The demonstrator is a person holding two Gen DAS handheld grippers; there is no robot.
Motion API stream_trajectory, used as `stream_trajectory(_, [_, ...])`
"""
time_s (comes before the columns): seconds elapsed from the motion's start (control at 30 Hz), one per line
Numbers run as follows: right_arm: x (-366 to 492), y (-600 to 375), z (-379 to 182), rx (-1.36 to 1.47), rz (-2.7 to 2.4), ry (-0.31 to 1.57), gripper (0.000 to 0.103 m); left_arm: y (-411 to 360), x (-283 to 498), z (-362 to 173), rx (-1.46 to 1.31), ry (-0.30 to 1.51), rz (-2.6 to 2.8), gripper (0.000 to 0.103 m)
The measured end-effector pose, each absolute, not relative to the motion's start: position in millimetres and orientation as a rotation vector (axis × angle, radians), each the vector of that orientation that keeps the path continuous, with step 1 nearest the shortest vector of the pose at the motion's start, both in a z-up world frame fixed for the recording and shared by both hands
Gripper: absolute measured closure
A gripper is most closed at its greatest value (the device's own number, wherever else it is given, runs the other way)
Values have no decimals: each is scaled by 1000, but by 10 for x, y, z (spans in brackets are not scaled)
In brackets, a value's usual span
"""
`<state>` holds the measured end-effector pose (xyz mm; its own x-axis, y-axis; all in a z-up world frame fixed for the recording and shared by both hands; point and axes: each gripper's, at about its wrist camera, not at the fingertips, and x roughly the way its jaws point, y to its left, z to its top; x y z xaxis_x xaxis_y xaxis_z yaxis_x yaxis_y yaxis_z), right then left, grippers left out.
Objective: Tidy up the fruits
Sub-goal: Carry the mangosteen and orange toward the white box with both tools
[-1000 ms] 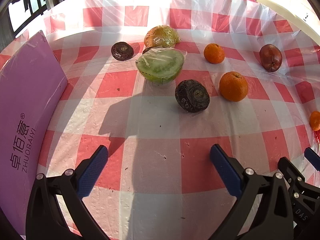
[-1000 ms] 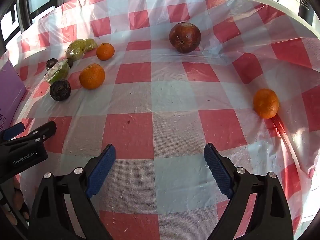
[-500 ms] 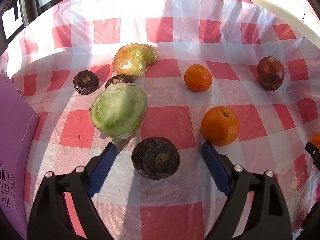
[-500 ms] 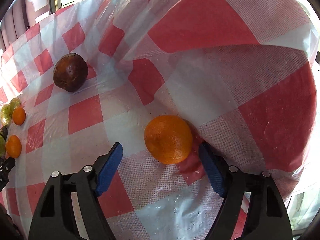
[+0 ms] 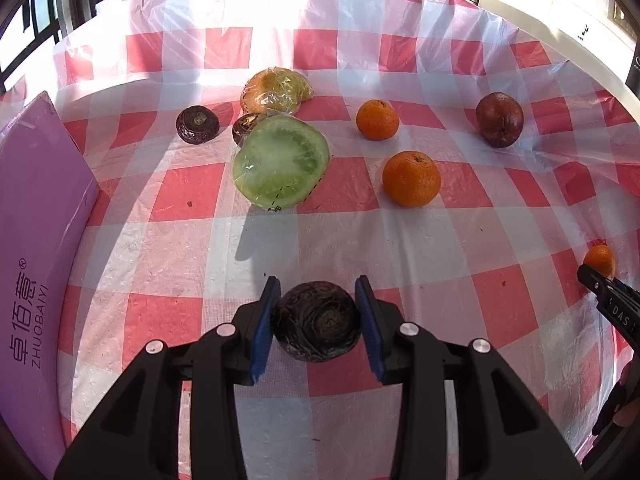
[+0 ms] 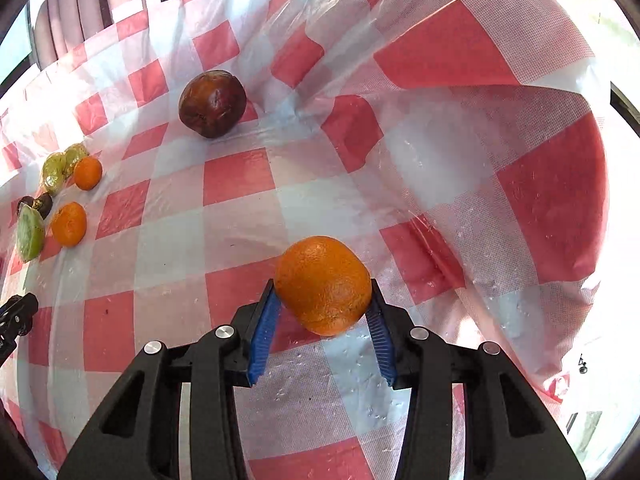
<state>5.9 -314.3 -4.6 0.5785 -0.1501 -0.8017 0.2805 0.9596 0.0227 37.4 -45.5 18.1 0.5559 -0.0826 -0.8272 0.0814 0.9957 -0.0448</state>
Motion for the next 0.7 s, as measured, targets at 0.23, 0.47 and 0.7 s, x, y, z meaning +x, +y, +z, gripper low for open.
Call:
stream_trajectory(0.23, [-466,-2631,15,153,-196,983,60,-309,-185,231,21,1001,-186,64])
stream_trajectory(0.47, [-800,-2161,150,145,-137,1037,60,-174,-631,430,70,986,-295,64])
stream_trajectory(0.7, [-997,-1701,264,130,-101,1058,60,31,-880,679,98,958,-372,64])
